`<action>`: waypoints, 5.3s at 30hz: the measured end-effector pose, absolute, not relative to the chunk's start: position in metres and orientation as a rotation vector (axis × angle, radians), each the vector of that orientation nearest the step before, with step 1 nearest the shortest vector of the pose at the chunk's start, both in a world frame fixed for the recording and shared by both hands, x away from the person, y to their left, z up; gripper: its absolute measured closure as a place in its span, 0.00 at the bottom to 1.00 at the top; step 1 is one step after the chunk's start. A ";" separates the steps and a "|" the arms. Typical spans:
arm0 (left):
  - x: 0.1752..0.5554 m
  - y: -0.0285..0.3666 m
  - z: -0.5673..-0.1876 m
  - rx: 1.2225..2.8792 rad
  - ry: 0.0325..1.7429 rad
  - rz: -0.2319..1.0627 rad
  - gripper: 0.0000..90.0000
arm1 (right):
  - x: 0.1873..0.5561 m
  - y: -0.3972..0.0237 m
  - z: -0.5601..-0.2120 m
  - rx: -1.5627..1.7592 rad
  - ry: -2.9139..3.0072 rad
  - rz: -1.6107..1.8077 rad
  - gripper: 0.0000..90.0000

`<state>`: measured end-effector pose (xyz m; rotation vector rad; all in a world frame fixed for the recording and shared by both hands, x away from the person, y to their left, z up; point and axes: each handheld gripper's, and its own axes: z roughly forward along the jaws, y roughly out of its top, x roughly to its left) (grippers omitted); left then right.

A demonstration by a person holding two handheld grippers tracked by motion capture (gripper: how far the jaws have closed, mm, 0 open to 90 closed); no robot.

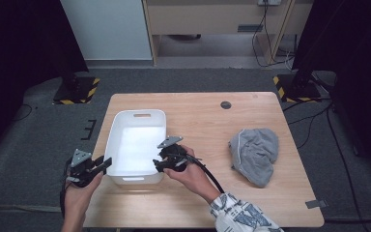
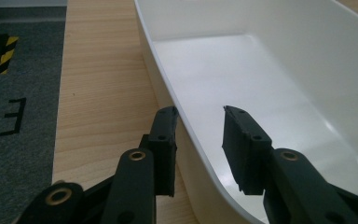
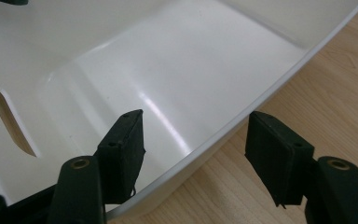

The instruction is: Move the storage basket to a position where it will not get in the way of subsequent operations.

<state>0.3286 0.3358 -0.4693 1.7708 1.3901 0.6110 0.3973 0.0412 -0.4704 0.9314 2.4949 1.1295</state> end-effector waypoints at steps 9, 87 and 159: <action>0.332 0.347 -0.470 1.752 1.407 0.608 0.79 | 0.396 0.050 -0.474 0.958 2.478 1.168 0.44; 0.310 0.389 -0.469 1.625 1.491 0.681 0.81 | 0.363 0.088 -0.479 0.715 2.600 1.278 0.28; 0.338 0.316 -0.430 1.677 1.211 0.637 0.15 | 0.401 -0.049 -0.450 0.891 2.464 1.209 0.10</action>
